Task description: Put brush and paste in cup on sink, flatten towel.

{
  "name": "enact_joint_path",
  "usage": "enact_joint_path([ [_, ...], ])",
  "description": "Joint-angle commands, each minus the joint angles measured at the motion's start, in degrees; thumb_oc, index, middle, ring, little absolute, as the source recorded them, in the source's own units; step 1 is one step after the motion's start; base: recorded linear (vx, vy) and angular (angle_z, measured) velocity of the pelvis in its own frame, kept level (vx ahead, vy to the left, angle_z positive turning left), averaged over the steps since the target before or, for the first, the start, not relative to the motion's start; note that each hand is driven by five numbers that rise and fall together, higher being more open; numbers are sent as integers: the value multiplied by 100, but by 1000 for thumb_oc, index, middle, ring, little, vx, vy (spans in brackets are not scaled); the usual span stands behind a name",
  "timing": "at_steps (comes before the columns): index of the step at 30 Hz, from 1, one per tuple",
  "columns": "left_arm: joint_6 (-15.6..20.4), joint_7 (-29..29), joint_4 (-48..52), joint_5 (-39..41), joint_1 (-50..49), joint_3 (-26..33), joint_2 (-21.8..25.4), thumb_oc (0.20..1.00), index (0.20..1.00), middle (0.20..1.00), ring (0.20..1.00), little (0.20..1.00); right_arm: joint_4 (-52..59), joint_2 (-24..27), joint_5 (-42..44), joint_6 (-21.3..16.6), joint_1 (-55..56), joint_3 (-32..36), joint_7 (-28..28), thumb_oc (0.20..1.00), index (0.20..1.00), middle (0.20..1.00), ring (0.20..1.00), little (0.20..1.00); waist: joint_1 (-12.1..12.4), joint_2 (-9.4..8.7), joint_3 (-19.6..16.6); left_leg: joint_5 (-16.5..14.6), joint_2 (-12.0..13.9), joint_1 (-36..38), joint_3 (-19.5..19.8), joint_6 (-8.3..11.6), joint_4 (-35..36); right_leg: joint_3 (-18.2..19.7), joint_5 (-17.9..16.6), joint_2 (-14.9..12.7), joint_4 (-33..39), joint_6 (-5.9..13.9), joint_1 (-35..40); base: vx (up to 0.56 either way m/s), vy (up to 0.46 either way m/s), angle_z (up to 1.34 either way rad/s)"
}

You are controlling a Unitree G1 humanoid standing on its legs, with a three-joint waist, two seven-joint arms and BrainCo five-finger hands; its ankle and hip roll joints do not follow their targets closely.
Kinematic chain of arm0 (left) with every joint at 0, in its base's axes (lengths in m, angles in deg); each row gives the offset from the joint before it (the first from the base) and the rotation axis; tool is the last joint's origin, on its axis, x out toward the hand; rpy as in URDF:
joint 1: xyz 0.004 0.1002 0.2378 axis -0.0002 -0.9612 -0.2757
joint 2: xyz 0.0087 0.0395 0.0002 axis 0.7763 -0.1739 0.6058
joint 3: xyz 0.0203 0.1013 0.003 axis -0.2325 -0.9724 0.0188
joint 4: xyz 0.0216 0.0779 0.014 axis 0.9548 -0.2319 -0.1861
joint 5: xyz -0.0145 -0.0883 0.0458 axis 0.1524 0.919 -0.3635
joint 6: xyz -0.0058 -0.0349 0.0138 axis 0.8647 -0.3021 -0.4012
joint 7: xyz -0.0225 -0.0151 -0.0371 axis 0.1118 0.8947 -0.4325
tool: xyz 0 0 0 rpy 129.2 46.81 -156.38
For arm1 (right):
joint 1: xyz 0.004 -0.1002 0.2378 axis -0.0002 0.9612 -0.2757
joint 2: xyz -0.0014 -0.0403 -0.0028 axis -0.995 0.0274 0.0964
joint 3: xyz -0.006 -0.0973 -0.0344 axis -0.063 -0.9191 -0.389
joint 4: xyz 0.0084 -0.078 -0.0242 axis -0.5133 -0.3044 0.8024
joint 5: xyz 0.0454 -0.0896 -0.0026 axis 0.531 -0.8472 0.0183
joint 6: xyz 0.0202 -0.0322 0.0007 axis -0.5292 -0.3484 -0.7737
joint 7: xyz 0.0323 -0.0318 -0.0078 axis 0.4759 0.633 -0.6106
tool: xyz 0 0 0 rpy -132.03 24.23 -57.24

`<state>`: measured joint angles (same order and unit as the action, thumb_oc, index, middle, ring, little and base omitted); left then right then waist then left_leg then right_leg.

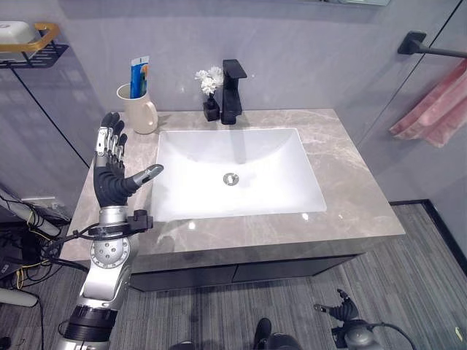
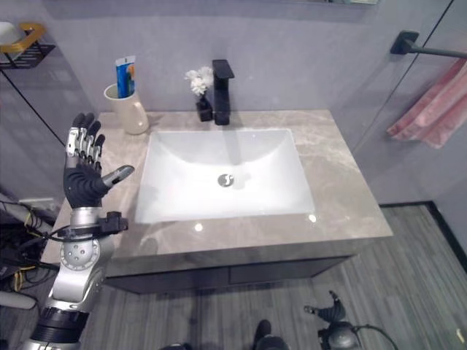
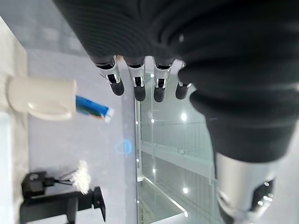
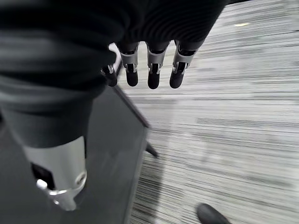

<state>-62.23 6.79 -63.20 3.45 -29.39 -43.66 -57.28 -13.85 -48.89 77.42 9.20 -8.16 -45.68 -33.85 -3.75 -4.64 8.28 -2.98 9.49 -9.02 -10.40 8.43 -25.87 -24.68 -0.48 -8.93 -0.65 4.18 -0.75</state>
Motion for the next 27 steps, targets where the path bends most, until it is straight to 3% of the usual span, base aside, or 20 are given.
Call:
enact_joint_path([
  [1, 319, 194, 413, -255, 229, 3, 263, 1000, 1000, 1000, 1000, 1000, -26, 280, 178, -113, 44, 61, -276, 1000, 1000, 1000, 1000, 1000, 45, -68, 121, -115, -380, 294, -345, -300, 1045, -101, -532, -56, 241, 410, -88, 111, 84, 41],
  [2, 319, 201, 424, -280, 213, 5, 276, 1000, 1000, 1000, 1000, 1000, -29, 284, 175, -119, 52, 65, -270, 1000, 1000, 1000, 1000, 1000, 68, -87, 112, -88, -407, 273, -334, -336, 1259, -26, -539, -78, 238, 434, -64, 213, 204, 13],
  [3, 346, 331, 491, -446, 189, 90, 362, 1000, 1000, 1000, 1000, 1000, -88, 287, 114, -120, 67, 38, -298, 1000, 1000, 1000, 1000, 1000, 181, -15, 157, 600, -296, 2, -137, -227, 2118, 159, -505, 0, 309, 476, 47, 138, 154, -9],
  [4, 346, 334, 491, -449, 193, 89, 364, 1000, 1000, 1000, 1000, 1000, -89, 285, 114, -121, 63, 40, -298, 1000, 1000, 1000, 1000, 1000, 178, -22, 147, 642, -308, -3, -140, -232, 2157, 157, -518, -7, 312, 471, 27, 171, 184, -14],
  [6, 367, 440, 568, -612, 193, 176, 444, 1000, 1000, 1000, 1000, 1000, -154, 262, 81, -129, 26, -22, -327, 1000, 1000, 1000, 1000, 1000, 290, 22, 196, 1053, -182, -115, 156, -141, 2671, 333, -434, 21, 266, 485, 88, 172, 170, -70],
  [7, 388, 440, 567, -679, 116, 288, 507, 1000, 1000, 1000, 1000, 1000, -189, 241, -47, -124, 15, -119, -260, 1000, 1000, 1000, 1000, 1000, 308, 54, 158, 905, -183, 137, 262, -193, 2752, 480, -338, 14, 130, 502, 126, 208, 211, -88],
  [14, 267, 542, 696, -634, -97, 599, 610, 1000, 1000, 1000, 1000, 1000, -166, 54, -103, -51, 35, -138, -193, 1000, 1000, 1000, 1000, 1000, 277, -5, -34, 715, -463, 794, -156, -537, 3087, 868, -291, -126, -253, 607, 149, 176, 201, -55],
  [22, 67, 829, 606, -739, -453, 1043, 509, 1000, 1000, 1000, 1000, 1000, -120, -198, -379, 23, 136, -366, -78, 1000, 1000, 1000, 1000, 1000, 335, 27, -102, 544, -684, 865, -232, -692, 3087, 802, -456, -348, -250, 760, 191, 72, 92, -8],
  [23, 21, 897, 577, -792, -530, 1114, 489, 890, 890, 890, 890, 890, -86, -215, -390, 21, 157, -375, -69, 1000, 1000, 1000, 1000, 1000, 348, 33, -109, 540, -687, 858, -235, -695, 3087, 774, -470, -360, -246, 769, 193, 37, 24, -5],
  [26, -63, 1095, 499, -939, -744, 1337, 395, 200, 200, 200, 200, 200, -104, -230, -378, 18, 173, -333, -90, 1000, 1000, 1000, 1000, 1000, 385, 39, -123, 533, -696, 837, -202, -694, 3087, 718, -506, -374, -218, 787, 201, 48, 3, -2],
  [27, -66, 1098, 506, -943, -752, 1340, 391, 200, 200, 200, 200, 200, -104, -228, -377, 18, 175, -337, -90, 1000, 1000, 1000, 1000, 1000, 378, 41, -126, 533, -696, 836, -199, -694, 3087, 714, -507, -373, -216, 787, 202, 29, -7, 3],
])
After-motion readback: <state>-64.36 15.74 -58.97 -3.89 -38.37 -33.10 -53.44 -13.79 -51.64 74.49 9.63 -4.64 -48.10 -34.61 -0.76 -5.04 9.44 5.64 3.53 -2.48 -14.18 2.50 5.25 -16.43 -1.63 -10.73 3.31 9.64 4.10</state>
